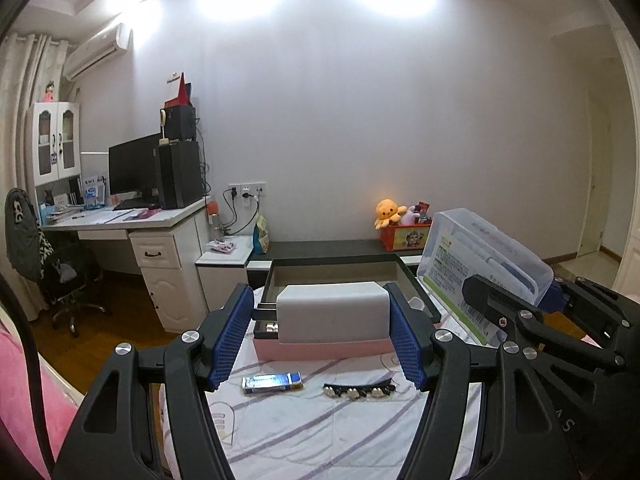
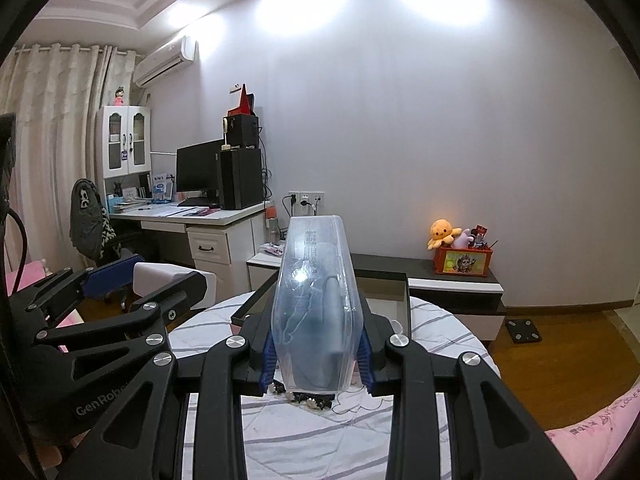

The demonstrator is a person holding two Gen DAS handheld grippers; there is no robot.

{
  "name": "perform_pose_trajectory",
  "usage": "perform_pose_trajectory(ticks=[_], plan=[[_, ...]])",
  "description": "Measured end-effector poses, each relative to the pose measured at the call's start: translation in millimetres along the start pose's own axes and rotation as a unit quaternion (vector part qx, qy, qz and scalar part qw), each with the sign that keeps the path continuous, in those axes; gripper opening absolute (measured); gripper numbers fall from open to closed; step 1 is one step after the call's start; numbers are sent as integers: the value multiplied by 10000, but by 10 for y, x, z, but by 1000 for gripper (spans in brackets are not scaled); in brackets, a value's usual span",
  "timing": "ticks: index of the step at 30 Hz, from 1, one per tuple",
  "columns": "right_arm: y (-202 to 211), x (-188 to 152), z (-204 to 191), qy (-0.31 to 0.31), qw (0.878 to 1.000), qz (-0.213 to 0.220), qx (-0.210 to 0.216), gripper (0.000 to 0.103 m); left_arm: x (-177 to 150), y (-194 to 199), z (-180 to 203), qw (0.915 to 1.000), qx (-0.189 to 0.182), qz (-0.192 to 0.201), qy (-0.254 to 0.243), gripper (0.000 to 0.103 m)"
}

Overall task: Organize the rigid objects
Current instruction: 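Lower the charger and plastic box into the pink box and open both tools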

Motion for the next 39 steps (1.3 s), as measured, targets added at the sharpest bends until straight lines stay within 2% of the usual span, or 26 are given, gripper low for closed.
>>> perform_pose_trajectory(ticks=[7,12,16,20,23,26,30,32,34,35,39], plan=[[-341,-5,92,-24,9999,-128,29,33,78,-425,28,9999,-17,-64,-147,67],[-818,3,255,-16,9995,-330,17,33,143,-1069,31,9990,-175,-365,-195,67],[-1316,-62,410,-69,9980,-626,63,33,92,-1736,16,9953,-292,-901,-215,67],[-1854,-265,528,-180,9933,-1126,182,33,-133,-2397,-32,9861,-342,-1621,-122,67],[-2134,-396,565,-171,9899,-1398,185,33,-237,-2644,-34,9833,-261,-1793,-178,67],[-2276,-458,606,-157,9885,-1493,160,33,-317,-2800,-69,9804,-318,-1946,12,68],[-2383,-504,653,-96,9874,-1578,66,35,-316,-2831,-83,9843,66,-1753,-198,85],[-2402,-537,702,-178,9864,-1631,-8,45,-305,-2815,-146,9844,101,-1748,-155,87],[-2362,-518,742,-226,9867,-1600,-145,77,-265,-2710,-227,9842,-59,-1766,72,93],[-2312,-495,777,-267,9878,-1531,-138,84,-237,-2654,-260,9846,-113,-1735,154,95],[-1970,-331,779,-317,9921,-1209,-90,85,-68,-2174,-311,9910,-164,-1310,228,100]])
Point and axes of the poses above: each gripper's, at about its wrist camera, not at the fingertips, and y roughly against the way its jaws point, z to its right, x to its top, the point moved 3 cm from there along -y, roughly the way its jaws point, and after that the axes turned 6 degrees about y, right-handed, at the moved point
